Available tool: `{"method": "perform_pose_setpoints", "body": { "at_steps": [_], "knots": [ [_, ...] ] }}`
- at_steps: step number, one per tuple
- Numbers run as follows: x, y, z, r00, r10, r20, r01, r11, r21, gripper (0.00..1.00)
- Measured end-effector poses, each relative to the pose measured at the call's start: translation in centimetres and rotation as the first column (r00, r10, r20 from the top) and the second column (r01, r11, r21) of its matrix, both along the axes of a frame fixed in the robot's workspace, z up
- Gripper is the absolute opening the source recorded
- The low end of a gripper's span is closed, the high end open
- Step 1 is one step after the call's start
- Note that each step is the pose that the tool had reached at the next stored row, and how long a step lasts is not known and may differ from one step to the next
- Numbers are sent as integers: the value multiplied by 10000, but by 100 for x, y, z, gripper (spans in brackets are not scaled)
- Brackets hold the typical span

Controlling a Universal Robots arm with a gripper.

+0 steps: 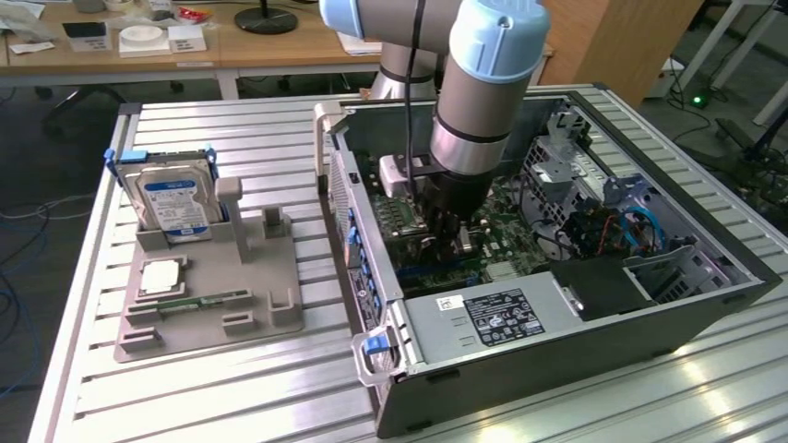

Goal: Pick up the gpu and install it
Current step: 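Insert the gpu into the slot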

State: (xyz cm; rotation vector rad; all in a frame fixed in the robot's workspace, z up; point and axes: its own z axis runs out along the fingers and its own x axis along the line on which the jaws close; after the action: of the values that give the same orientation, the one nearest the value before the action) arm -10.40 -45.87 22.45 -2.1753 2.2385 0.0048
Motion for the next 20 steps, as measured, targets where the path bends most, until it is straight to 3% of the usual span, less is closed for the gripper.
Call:
{"method": "perform_pose_setpoints", "body": {
  "at_steps": [11, 18, 20],
  "knots": [
    [0, -1, -86, 10000, 2, -10, -2, 10000, -8, 28],
    [-3, 0, -91, 10000, 1, 0, -1, 10000, 1, 28],
    [-6, 4, -84, 10000, -5, 31, 5, 10000, 47, 29]
  ]
}}
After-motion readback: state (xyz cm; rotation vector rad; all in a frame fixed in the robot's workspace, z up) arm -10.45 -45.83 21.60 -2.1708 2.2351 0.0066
